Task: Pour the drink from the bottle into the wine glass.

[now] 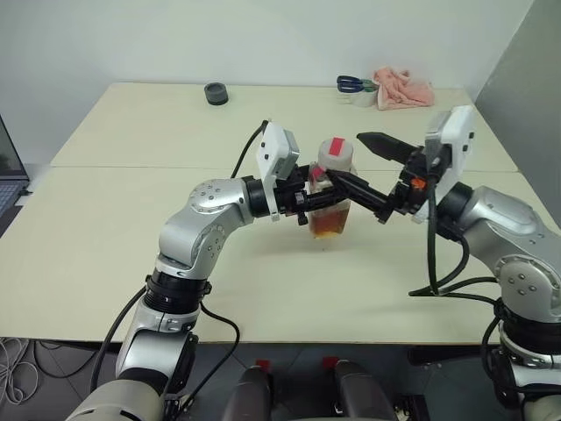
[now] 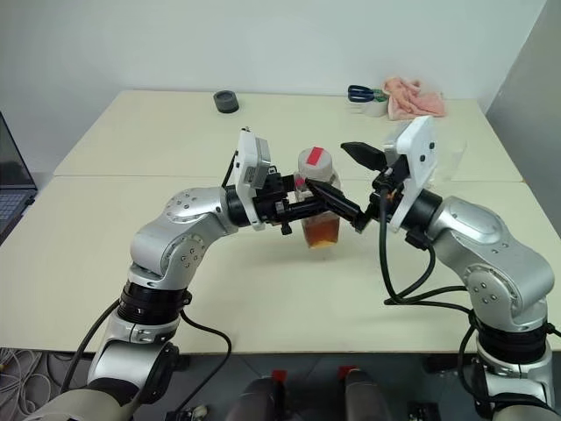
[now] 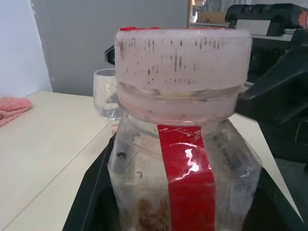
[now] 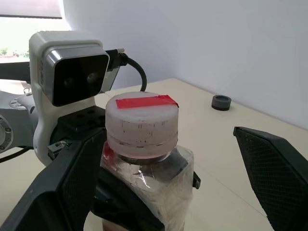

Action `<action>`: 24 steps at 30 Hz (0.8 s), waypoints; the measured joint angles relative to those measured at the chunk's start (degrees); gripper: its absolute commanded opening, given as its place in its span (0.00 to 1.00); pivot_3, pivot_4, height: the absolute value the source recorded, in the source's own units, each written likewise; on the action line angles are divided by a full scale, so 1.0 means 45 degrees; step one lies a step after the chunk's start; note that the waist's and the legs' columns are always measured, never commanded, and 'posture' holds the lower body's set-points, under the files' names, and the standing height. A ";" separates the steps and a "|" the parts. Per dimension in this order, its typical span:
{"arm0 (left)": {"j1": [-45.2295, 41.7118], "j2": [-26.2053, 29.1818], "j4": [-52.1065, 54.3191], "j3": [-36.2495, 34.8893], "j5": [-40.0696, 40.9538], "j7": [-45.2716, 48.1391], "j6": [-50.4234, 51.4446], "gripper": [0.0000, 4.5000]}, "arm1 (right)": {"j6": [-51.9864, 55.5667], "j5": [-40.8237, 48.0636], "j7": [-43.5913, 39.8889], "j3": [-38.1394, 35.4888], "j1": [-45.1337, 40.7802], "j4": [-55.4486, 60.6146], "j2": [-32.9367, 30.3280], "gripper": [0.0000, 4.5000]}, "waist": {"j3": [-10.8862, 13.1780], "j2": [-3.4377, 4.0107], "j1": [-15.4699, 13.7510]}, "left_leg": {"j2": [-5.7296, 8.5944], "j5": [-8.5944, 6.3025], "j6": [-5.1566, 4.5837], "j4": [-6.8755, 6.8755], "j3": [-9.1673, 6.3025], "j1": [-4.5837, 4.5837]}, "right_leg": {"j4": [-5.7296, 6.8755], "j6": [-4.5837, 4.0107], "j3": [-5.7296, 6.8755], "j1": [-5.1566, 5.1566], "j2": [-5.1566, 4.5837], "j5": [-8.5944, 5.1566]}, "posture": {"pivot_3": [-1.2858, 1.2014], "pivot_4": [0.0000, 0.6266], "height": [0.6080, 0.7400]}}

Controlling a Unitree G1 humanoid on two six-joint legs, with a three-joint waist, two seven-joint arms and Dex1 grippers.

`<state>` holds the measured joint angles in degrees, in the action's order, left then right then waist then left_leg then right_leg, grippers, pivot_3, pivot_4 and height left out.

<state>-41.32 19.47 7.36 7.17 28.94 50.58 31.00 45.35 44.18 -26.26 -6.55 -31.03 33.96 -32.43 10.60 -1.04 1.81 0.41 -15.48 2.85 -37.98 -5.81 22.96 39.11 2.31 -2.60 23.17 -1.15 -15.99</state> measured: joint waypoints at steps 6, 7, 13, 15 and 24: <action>0.0000 0.0074 -0.0046 -0.0058 -0.0008 0.0053 -0.0002 0.44 | 0.0026 0.0382 -0.0093 -0.0881 0.0313 -0.0023 -0.0636 1.00 | 0.0000 0.0000 -0.0004 | -0.0001 0.0000 -0.0001 0.0000 0.0001 -0.0001 | 0.0002 0.0000 0.0001 0.0000 0.0002 0.0000 | 0.52 0.24 1.00; -0.0001 0.0069 -0.0046 -0.0057 -0.0008 0.0056 -0.0004 0.44 | 0.0026 0.0503 -0.0206 -0.0957 0.0356 -0.0021 -0.0718 1.00 | 0.0000 0.0000 -0.0002 | -0.0001 0.0000 -0.0001 0.0000 0.0002 -0.0001 | 0.0002 0.0000 0.0000 0.0000 0.0002 0.0000 | 0.52 0.24 1.00; -0.0001 0.0036 -0.0049 -0.0057 -0.0009 0.0068 -0.0021 0.44 | 0.0025 0.1187 -0.0573 -0.0719 0.0298 0.0038 -0.0626 1.00 | 0.0000 0.0000 0.0012 | -0.0002 0.0000 -0.0001 -0.0002 0.0006 -0.0004 | 0.0004 0.0000 -0.0003 0.0000 0.0003 0.0000 | 0.52 0.24 1.00; -0.0008 -0.0045 -0.0050 -0.0049 -0.0011 0.0070 -0.0031 0.44 | -0.0012 0.1197 -0.0558 -0.0345 -0.0025 0.0051 -0.0420 1.00 | 0.0000 0.0000 0.0009 | -0.0003 0.0001 -0.0002 -0.0002 0.0000 -0.0005 | 0.0006 0.0000 0.0002 -0.0001 0.0004 0.0000 | 0.52 0.24 1.00; -0.0021 -0.0034 -0.0052 -0.0043 -0.0014 0.0059 -0.0033 0.44 | -0.0536 0.0035 -0.0266 0.0493 -0.1113 -0.0975 0.0265 1.00 | 0.0000 0.0000 0.0000 | -0.0001 0.0002 -0.0001 0.0000 -0.0001 -0.0003 | 0.0002 0.0000 0.0001 0.0000 0.0001 0.0000 | 0.52 0.24 1.00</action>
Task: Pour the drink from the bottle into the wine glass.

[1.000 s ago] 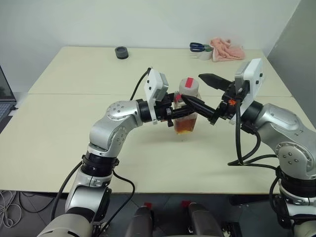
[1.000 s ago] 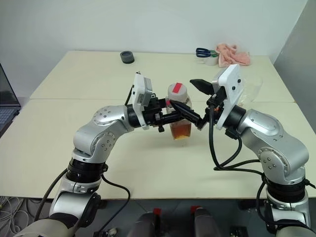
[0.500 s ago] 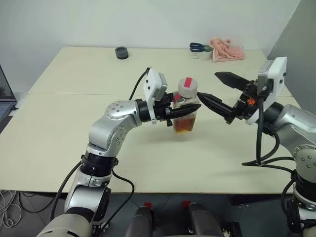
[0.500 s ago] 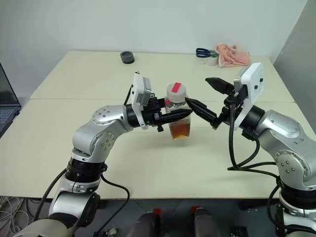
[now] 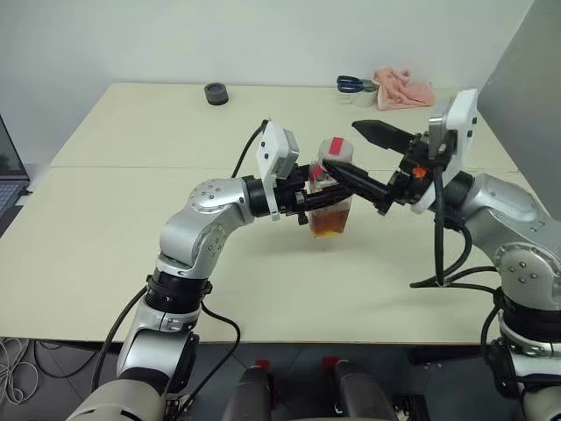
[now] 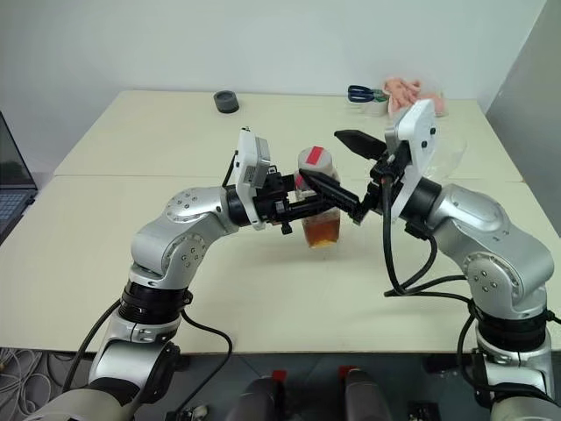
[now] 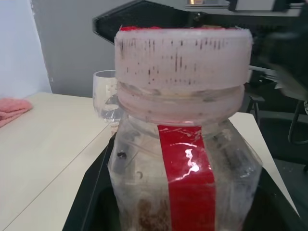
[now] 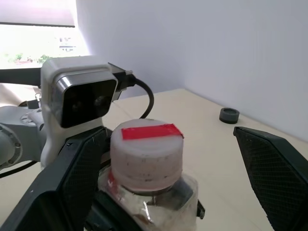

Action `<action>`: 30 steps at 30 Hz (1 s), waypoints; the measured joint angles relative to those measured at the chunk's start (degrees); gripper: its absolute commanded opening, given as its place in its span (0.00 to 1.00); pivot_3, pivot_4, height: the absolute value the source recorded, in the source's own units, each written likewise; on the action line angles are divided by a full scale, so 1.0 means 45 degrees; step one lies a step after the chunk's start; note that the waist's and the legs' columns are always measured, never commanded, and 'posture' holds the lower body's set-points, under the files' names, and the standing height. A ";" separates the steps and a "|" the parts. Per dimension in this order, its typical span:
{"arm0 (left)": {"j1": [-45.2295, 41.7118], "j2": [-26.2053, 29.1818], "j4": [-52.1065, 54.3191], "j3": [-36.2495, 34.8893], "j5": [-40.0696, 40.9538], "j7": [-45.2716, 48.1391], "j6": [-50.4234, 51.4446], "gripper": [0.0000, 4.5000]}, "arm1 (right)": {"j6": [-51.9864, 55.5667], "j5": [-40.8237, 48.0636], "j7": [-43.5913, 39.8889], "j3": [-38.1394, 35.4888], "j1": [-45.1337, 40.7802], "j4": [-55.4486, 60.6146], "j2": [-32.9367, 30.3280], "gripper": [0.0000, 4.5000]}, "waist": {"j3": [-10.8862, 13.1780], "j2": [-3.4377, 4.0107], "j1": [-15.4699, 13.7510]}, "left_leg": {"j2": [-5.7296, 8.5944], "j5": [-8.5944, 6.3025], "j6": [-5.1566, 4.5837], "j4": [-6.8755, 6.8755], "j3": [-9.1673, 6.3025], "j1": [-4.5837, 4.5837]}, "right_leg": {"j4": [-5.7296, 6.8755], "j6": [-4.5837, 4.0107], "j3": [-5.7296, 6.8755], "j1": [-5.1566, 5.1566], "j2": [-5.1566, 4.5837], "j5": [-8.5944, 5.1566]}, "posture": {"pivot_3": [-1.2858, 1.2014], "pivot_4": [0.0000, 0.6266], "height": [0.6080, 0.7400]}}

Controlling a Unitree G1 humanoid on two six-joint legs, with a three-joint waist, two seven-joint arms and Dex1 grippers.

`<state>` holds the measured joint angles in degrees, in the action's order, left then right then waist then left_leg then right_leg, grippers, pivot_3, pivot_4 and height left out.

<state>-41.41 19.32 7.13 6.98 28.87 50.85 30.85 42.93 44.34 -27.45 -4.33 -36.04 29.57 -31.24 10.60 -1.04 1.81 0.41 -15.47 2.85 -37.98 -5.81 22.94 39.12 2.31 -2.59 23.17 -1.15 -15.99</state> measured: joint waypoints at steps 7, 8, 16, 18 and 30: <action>0.0002 0.0113 0.0001 -0.0002 0.0000 -0.0033 0.0010 0.44 | -0.0274 -0.0327 -0.0036 0.0185 -0.0007 -0.0115 0.0133 1.00 | 0.0000 0.0000 0.0001 | 0.0001 0.0000 0.0000 0.0001 0.0001 0.0000 | -0.0001 0.0000 -0.0001 0.0000 -0.0001 0.0000 | 0.52 0.24 1.00; 0.0002 0.0117 0.0001 -0.0002 0.0000 -0.0033 0.0012 0.44 | -0.0293 -0.0346 -0.0041 0.0193 0.0005 -0.0110 0.0132 1.00 | 0.0000 0.0000 0.0001 | 0.0001 0.0000 0.0000 0.0000 0.0001 0.0000 | 0.0000 0.0000 -0.0001 0.0000 -0.0001 0.0000 | 0.52 0.24 1.00; 0.0000 0.0122 0.0000 0.0008 -0.0002 -0.0038 0.0019 0.44 | -0.0200 -0.0143 -0.0191 -0.0231 0.0733 0.0409 -0.0389 1.00 | 0.0000 0.0000 -0.0004 | 0.0001 0.0000 -0.0001 0.0000 -0.0002 0.0001 | -0.0001 0.0000 0.0000 -0.0001 -0.0001 0.0000 | 0.52 0.24 1.00; -0.0012 0.0118 -0.0043 0.0003 -0.0007 -0.0036 0.0018 0.44 | -0.0111 -0.0039 -0.0181 -0.0419 0.0870 0.0488 -0.0516 1.00 | 0.0000 0.0000 -0.0001 | 0.0001 0.0000 -0.0001 0.0000 0.0005 -0.0001 | 0.0000 0.0000 -0.0004 -0.0001 -0.0001 0.0000 | 0.52 0.24 1.00; -0.0057 -0.0004 -0.0119 0.0007 -0.0006 0.0010 -0.0007 0.44 | 0.0247 0.0242 0.0134 -0.1270 0.1362 0.0683 -0.0965 1.00 | 0.0000 0.0000 -0.0005 | 0.0001 0.0000 -0.0002 0.0000 0.0006 0.0001 | 0.0000 0.0000 -0.0003 -0.0001 0.0000 0.0000 | 0.52 0.24 1.00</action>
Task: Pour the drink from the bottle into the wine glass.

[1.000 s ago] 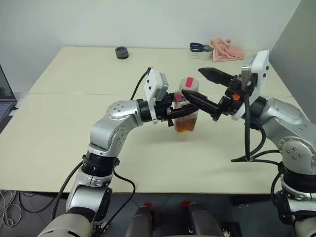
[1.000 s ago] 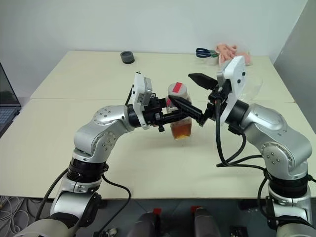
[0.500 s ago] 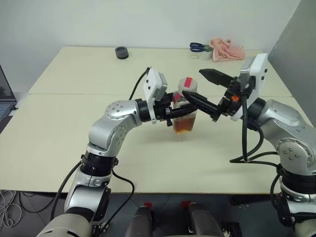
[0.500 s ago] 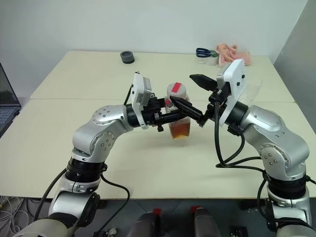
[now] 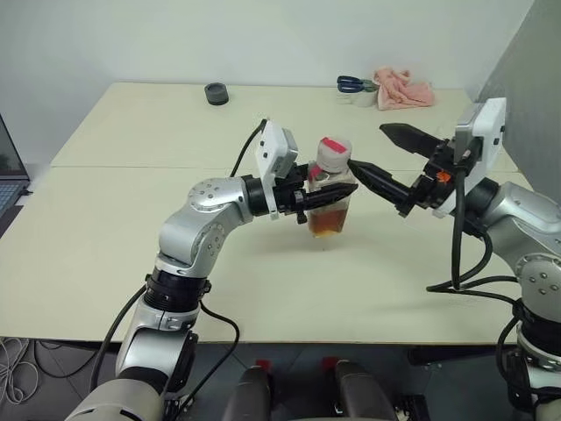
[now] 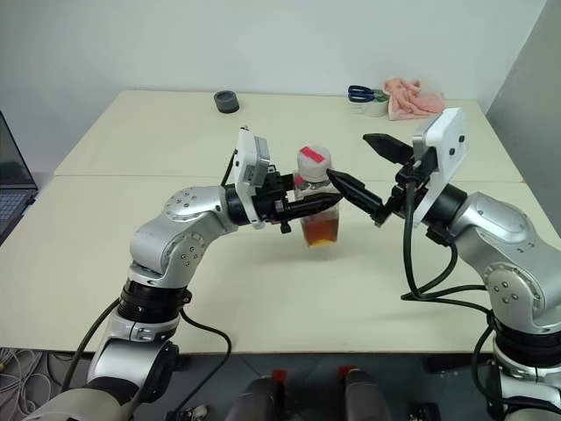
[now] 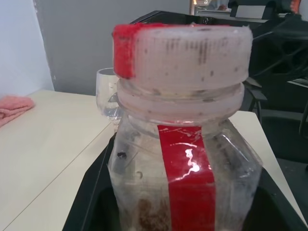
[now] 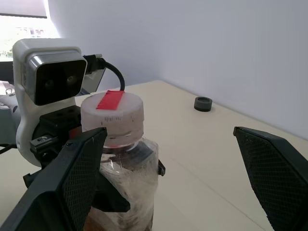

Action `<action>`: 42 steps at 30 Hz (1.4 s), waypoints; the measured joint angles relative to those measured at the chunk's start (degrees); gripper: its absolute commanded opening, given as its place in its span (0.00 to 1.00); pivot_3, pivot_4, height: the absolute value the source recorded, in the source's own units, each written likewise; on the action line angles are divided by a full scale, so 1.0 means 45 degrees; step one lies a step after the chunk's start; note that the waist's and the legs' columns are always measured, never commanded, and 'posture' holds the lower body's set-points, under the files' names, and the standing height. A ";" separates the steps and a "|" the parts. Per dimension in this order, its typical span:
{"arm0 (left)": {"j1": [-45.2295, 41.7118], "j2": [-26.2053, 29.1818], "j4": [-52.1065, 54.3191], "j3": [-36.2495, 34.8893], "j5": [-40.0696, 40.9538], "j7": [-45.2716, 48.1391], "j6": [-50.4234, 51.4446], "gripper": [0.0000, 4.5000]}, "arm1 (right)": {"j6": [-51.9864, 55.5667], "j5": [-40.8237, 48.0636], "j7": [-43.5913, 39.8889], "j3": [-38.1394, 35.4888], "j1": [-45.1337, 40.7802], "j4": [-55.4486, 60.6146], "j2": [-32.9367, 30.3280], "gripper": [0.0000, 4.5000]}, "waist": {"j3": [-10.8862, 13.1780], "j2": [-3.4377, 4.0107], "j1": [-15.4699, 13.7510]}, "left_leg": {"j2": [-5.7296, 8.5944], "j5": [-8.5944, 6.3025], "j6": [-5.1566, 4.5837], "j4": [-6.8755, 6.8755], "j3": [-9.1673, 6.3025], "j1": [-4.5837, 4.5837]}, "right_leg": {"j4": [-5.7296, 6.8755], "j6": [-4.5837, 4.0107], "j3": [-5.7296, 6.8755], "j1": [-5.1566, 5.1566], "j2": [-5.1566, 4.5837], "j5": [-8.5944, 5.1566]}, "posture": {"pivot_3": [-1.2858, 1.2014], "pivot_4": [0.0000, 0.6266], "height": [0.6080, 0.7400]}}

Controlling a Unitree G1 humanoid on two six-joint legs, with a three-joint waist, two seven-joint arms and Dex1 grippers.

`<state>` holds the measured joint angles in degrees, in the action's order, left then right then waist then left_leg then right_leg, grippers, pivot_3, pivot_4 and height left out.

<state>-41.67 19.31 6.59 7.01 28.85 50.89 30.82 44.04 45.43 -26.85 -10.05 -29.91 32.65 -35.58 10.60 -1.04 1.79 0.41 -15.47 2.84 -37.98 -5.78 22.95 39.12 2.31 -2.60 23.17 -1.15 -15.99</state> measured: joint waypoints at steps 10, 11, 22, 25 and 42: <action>0.0001 -0.0022 0.0001 0.0000 0.0000 0.0096 0.0000 0.44 | 0.0054 0.0106 0.0158 -0.0020 0.0130 0.0078 -0.0146 1.00 | 0.0000 0.0000 0.0003 | 0.0000 0.0000 0.0000 -0.0001 -0.0001 0.0000 | 0.0002 0.0000 0.0000 0.0000 0.0001 0.0000 | 0.52 0.24 1.00; 0.0001 -0.0022 0.0001 0.0000 0.0000 0.0100 0.0000 0.44 | 0.0054 0.0105 0.0166 -0.0021 0.0164 0.0078 -0.0159 1.00 | 0.0000 0.0000 0.0004 | -0.0001 0.0000 0.0000 -0.0001 0.0000 0.0000 | 0.0001 0.0000 0.0000 0.0000 0.0001 0.0000 | 0.52 0.24 1.00; 0.0002 -0.0046 0.0000 -0.0022 -0.0003 0.0072 0.0000 0.44 | 0.0030 0.0032 0.0357 0.0031 0.0002 0.0046 0.0007 1.00 | 0.0000 0.0000 0.0004 | 0.0000 0.0001 0.0000 -0.0002 0.0000 -0.0001 | 0.0002 0.0000 -0.0001 0.0000 0.0001 0.0000 | 0.52 0.24 1.00; 0.0002 -0.0042 0.0001 -0.0022 -0.0003 0.0049 0.0000 0.44 | 0.0012 -0.0078 0.0360 0.0042 -0.0039 -0.0004 0.0037 1.00 | 0.0000 0.0000 0.0003 | 0.0000 0.0001 0.0000 -0.0002 -0.0001 0.0000 | 0.0002 0.0000 0.0000 0.0000 0.0000 0.0000 | 0.52 0.24 1.00; 0.0004 -0.0024 0.0010 -0.0026 0.0001 -0.0017 0.0004 0.44 | -0.0262 -0.0793 0.0230 0.0261 -0.0084 -0.0348 0.0129 1.00 | 0.0000 0.0000 0.0005 | -0.0001 0.0001 0.0000 -0.0002 0.0000 -0.0002 | 0.0003 0.0000 0.0000 0.0000 0.0001 0.0000 | 0.52 0.24 1.00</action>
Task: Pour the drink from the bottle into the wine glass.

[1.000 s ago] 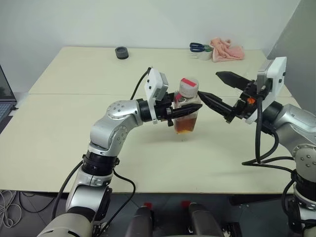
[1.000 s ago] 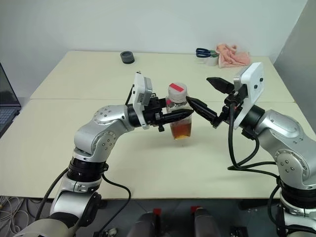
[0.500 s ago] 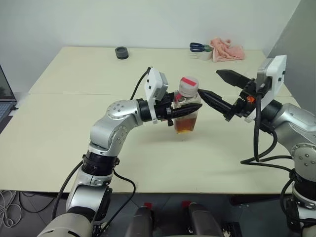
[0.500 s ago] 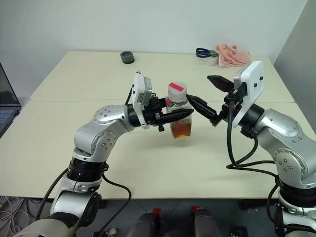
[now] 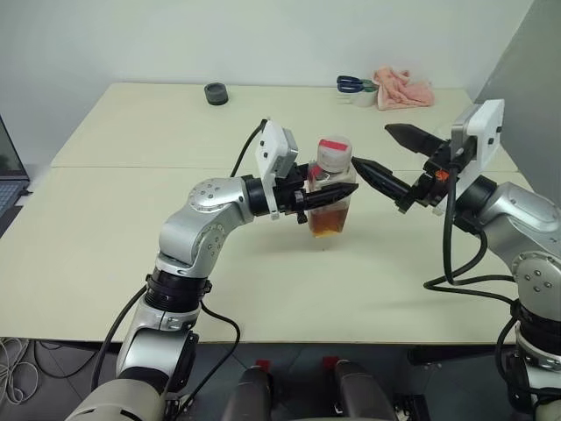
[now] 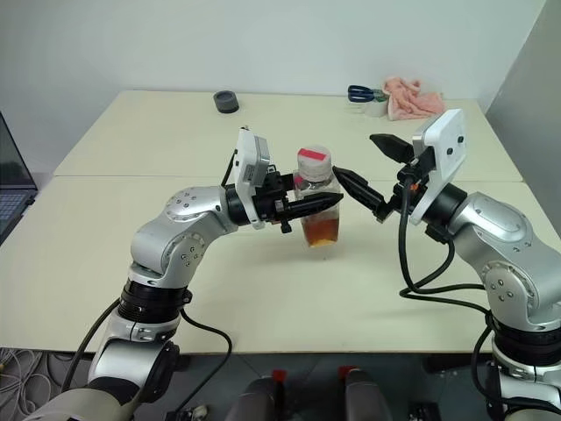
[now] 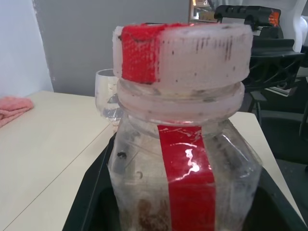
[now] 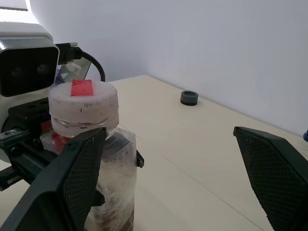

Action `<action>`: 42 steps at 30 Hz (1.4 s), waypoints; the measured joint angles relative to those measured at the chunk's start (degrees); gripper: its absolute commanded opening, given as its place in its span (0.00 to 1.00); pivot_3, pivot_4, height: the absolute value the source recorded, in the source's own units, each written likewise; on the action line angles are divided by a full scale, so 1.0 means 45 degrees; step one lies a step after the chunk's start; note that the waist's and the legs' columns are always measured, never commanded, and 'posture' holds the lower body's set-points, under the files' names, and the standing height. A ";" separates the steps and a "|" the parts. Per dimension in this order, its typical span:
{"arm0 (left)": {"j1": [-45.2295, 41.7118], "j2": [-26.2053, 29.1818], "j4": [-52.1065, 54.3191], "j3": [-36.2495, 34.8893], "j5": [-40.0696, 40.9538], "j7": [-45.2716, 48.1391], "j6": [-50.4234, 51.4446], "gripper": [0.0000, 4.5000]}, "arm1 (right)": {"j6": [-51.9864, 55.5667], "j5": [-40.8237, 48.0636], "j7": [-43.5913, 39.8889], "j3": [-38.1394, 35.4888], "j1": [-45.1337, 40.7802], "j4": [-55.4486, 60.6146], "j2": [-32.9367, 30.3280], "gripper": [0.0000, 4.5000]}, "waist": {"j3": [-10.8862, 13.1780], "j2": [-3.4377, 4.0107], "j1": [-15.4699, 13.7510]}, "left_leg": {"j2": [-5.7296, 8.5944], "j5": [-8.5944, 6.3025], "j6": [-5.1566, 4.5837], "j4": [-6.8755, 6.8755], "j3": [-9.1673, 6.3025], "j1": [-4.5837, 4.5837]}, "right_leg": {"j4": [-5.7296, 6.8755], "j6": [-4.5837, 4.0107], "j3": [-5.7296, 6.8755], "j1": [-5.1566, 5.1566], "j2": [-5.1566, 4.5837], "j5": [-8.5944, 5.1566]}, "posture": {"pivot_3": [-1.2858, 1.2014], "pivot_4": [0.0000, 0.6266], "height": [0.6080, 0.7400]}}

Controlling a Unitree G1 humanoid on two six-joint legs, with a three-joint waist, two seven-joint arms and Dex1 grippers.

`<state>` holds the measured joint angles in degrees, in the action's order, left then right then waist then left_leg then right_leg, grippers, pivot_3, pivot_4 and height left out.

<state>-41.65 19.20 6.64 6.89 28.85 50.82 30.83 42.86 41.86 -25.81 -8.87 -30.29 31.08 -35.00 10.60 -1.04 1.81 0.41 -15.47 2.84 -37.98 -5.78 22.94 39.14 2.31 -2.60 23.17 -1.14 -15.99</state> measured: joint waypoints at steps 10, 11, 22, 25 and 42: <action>-0.0002 -0.0059 -0.0007 -0.0007 -0.0004 0.0020 -0.0004 0.44 | -0.0024 -0.0527 0.0117 0.0294 -0.0434 -0.0466 0.0457 1.00 | 0.0000 0.0000 0.0000 | 0.0002 0.0000 0.0000 -0.0001 0.0001 0.0001 | -0.0001 0.0000 -0.0001 0.0000 -0.0002 0.0000 | 0.52 0.24 1.00; -0.0002 -0.0056 -0.0007 -0.0007 -0.0005 0.0023 -0.0004 0.44 | -0.0028 -0.0540 0.0114 0.0294 -0.0434 -0.0487 0.0500 1.00 | 0.0000 0.0000 0.0001 | 0.0001 0.0000 0.0000 0.0000 0.0001 0.0002 | -0.0001 0.0000 -0.0001 0.0000 -0.0002 0.0000 | 0.52 0.24 1.00; -0.0002 -0.0050 -0.0007 -0.0010 -0.0005 0.0017 -0.0004 0.44 | -0.0276 -0.0963 0.0102 0.0515 -0.0647 -0.0810 0.0851 1.00 | 0.0000 0.0000 0.0002 | 0.0001 0.0000 0.0000 -0.0001 -0.0002 0.0000 | 0.0003 0.0000 0.0001 0.0000 0.0000 0.0000 | 0.52 0.24 1.00; -0.0002 -0.0052 -0.0007 -0.0010 -0.0005 0.0018 -0.0004 0.44 | -0.0334 -0.1086 0.0079 0.0634 -0.0872 -0.1011 0.0936 1.00 | 0.0000 0.0000 0.0008 | 0.0002 0.0000 0.0000 -0.0001 0.0004 -0.0001 | 0.0002 0.0000 -0.0004 0.0001 -0.0001 0.0000 | 0.52 0.24 1.00; 0.0002 -0.0012 0.0001 -0.0109 0.0001 -0.0013 -0.0031 0.44 | -0.0583 -0.1743 -0.0164 0.0880 -0.1371 -0.1500 0.1356 1.00 | 0.0000 0.0000 0.0005 | 0.0001 0.0000 0.0000 -0.0001 0.0000 0.0000 | 0.0002 -0.0001 0.0000 0.0001 -0.0002 0.0001 | 0.52 0.24 1.00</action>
<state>-41.64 19.15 6.64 6.40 28.85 50.76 30.69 40.24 34.01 -26.55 -4.91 -36.46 24.33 -28.90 10.60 -1.04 1.83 0.41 -15.47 2.84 -37.99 -5.78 22.94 39.15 2.30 -2.60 23.17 -1.15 -15.99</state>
